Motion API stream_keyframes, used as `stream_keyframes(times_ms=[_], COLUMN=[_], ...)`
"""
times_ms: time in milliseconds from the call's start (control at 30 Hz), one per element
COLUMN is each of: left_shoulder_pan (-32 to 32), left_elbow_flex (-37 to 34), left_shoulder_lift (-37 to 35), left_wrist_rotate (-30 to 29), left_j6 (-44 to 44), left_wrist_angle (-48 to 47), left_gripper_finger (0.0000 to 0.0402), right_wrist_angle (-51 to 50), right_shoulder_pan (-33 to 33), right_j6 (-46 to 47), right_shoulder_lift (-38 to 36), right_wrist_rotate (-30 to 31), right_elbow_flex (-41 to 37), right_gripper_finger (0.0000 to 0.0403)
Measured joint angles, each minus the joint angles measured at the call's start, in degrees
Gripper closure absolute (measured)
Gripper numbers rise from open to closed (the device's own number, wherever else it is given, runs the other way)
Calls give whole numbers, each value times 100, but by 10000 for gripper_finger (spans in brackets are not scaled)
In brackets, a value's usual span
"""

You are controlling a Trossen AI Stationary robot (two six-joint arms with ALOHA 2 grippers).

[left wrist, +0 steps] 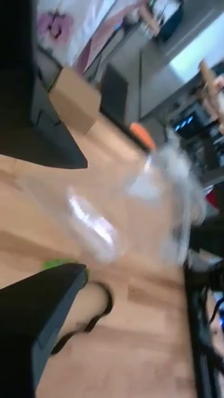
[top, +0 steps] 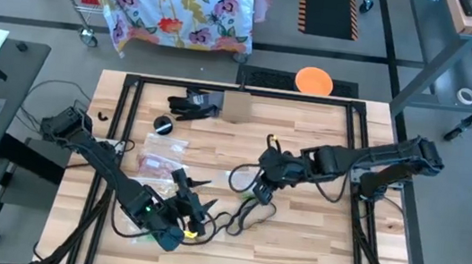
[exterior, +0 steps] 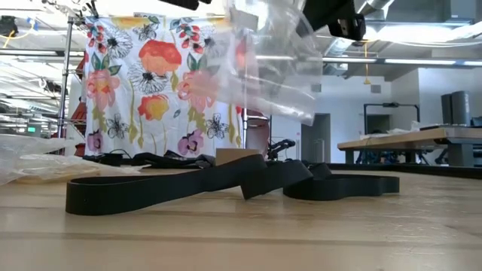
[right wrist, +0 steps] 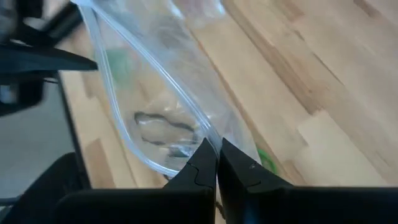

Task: Sort rubber bands
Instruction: Put the black rubber band into the transparent zip bag

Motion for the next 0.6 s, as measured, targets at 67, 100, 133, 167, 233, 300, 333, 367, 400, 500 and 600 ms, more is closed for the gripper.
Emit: stream_keyframes(times_ms=[67, 100, 133, 167, 233, 300, 333, 367, 400, 500, 600], left_shoulder_pan=[-16, -26, -30, -33, -45, -57, -57, -50, -33, 45, 140], left_elbow_flex=[0, 0, 1, 5, 8, 7, 4, 3, 2, 4, 2], left_shoulder_lift=[0, 1, 28, 75, 270, 599, 773, 951, 1125, 1627, 2023], left_wrist_rotate=[324, 555, 783, 1027, 1550, 1914, 2072, 2164, 2275, 2674, 2842], left_j6=[-87, -142, -236, -370, -585, -739, -803, -850, -879, -901, -957], left_wrist_angle=[-32, -25, 12, 42, 52, 63, 79, 107, 174, 487, 765], left_gripper_finger=[145, 145, 145, 145, 145, 145, 145, 145, 145, 145, 146], right_wrist_angle=[-97, -131, -169, -210, -233, -222, -229, -227, -223, -224, -222], right_shoulder_pan=[-74, -105, -135, -159, -213, -250, -252, -252, -246, -245, -243], right_j6=[62, 68, 83, 119, 123, 117, 83, 73, 45, -11, -61], right_shoulder_lift=[0, 0, 0, 0, 0, 0, 0, 0, 0, 0, 0], right_wrist_rotate=[1, 1, 1, 1, 1, 1, 1, 0, 1, -2, -5], right_elbow_flex=[0, 0, 0, 0, 0, 0, 0, 0, 0, 0, 0], right_gripper_finger=[403, 403, 403, 403, 403, 403, 403, 403, 403, 403, 403])
